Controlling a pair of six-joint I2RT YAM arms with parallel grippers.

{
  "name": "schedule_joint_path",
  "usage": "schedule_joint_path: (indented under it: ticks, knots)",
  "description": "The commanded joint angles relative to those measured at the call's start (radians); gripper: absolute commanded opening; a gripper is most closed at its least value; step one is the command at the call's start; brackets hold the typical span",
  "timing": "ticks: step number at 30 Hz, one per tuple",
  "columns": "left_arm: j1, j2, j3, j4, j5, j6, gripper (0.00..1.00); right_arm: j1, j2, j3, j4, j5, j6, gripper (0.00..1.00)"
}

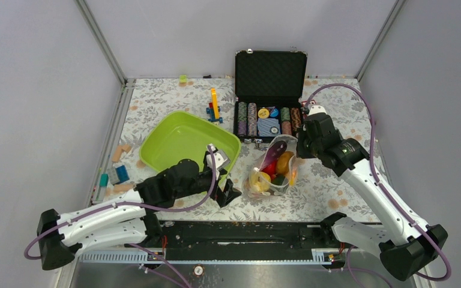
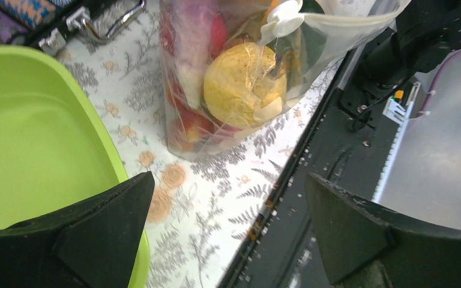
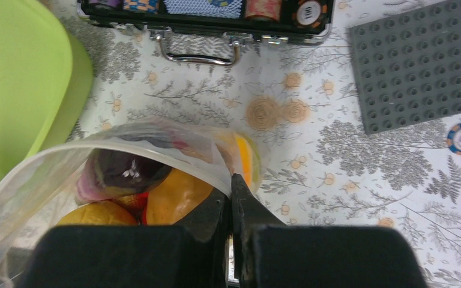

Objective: Place the food in the zip-top bag and seal the zipper
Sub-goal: Adjust the zipper food storage bag at the center of the board, then zip the zipper food storage bag at the center of the board.

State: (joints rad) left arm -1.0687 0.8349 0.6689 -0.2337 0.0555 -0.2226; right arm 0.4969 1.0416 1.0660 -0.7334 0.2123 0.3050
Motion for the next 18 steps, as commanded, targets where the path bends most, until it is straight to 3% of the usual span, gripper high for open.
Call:
schedule_joint_path:
  ticks: [1,5,10,18]
  knots:
    - [0.043,0.0,-0.097,0.425,0.058,0.126,0.99,-0.018,0.012,0.016,0.033,-0.092,-0.019,0.0]
    - [0.101,0.072,-0.136,0.596,0.091,0.102,0.99,-0.02,-0.001,0.006,0.034,-0.107,-0.017,0.0]
    - [0.196,0.222,-0.114,0.732,0.293,0.014,0.99,-0.023,-0.003,-0.002,0.032,-0.102,-0.007,0.0]
    - [0.2,0.348,-0.078,0.756,0.414,0.053,0.99,-0.033,-0.018,-0.019,0.031,-0.093,0.007,0.0]
